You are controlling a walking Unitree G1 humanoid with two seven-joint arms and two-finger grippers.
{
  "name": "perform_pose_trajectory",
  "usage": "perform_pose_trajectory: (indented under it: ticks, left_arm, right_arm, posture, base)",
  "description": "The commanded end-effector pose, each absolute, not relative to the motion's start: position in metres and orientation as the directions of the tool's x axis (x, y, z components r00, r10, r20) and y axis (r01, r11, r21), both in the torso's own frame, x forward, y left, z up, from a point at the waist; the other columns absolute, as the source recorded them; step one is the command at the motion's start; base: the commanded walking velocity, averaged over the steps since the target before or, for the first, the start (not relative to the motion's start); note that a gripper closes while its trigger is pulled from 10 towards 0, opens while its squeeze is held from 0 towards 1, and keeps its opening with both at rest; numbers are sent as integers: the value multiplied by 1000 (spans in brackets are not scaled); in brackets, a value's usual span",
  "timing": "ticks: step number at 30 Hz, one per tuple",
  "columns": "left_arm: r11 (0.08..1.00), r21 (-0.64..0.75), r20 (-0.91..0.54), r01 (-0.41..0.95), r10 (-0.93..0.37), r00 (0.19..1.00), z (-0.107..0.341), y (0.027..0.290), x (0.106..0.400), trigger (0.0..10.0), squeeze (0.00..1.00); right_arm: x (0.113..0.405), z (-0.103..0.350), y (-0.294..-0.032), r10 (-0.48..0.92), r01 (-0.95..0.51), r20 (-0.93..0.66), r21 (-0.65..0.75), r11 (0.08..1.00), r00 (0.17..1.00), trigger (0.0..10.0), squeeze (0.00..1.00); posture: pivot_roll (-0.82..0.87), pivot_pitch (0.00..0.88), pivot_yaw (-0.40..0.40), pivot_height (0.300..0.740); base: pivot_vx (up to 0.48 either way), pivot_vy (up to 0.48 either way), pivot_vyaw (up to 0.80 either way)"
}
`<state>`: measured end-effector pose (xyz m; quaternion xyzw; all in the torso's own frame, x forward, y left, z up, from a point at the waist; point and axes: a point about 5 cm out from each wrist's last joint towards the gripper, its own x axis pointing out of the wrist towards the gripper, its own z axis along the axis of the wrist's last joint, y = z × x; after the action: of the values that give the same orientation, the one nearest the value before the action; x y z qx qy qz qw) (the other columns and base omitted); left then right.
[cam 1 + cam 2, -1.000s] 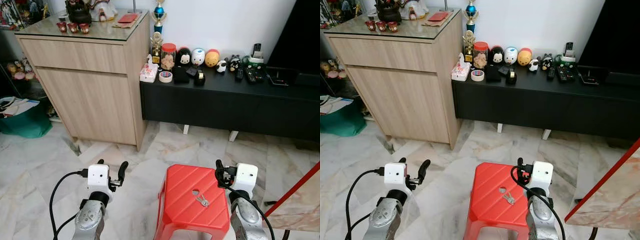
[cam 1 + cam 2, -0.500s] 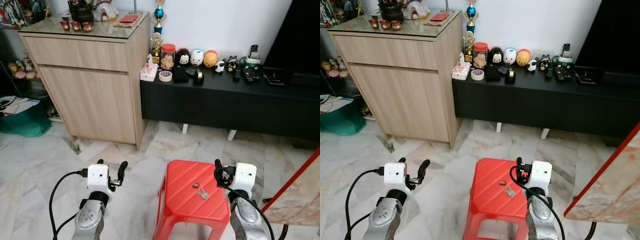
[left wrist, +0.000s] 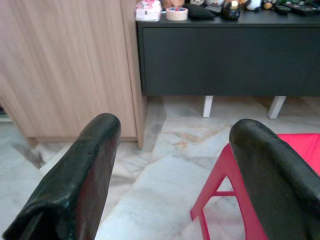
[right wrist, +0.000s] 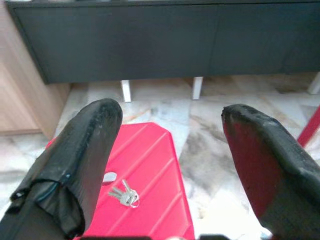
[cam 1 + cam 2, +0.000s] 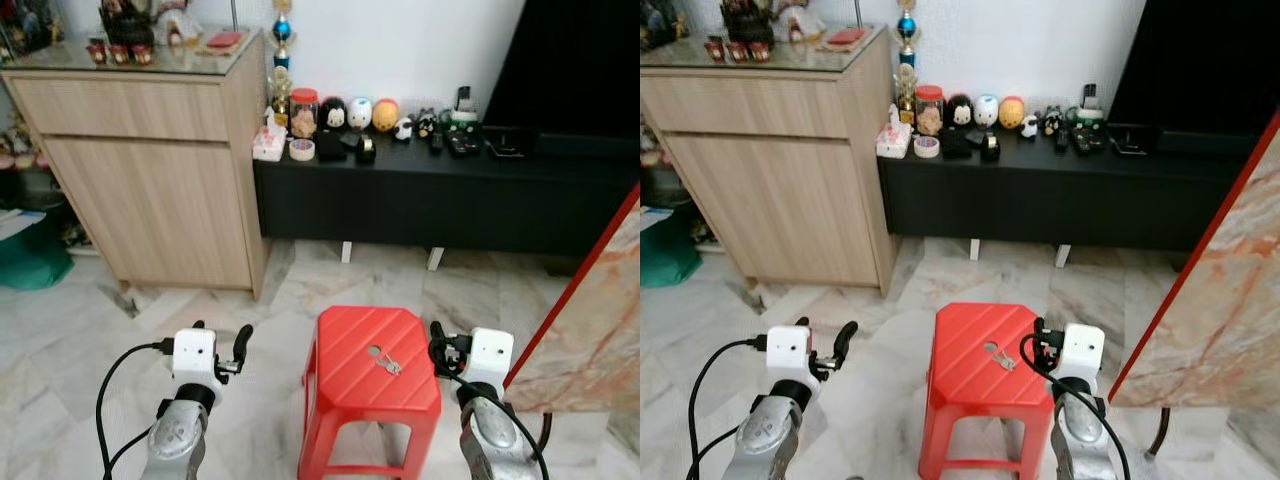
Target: Hang keys on a hook
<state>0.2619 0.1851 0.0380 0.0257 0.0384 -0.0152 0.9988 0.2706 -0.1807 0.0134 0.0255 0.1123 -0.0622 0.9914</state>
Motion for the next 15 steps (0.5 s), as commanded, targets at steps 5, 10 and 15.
perform_pose_trajectory:
  ticks: [5,10,15]
  left_arm:
    - [998,51,-83,31,-27,996,39,185,264,10000,0]
    - [998,53,-82,35,-31,996,39,183,264,10000,0]
    - [998,54,-82,36,-31,996,39,183,264,10000,0]
  right_arm:
    - [274,16,-180,-116,126,-218,31,992,969,10000,0]
    - [274,11,-183,-130,142,-260,25,990,957,10000,0]
    - [274,11,-180,-104,116,-258,34,993,961,10000,0]
  posture:
    - [27,0,-53,671]
    - [27,0,-53,666]
    - [25,0,-52,636]
  base:
    - [0,0,0]
    - [0,0,0]
    - [0,0,0]
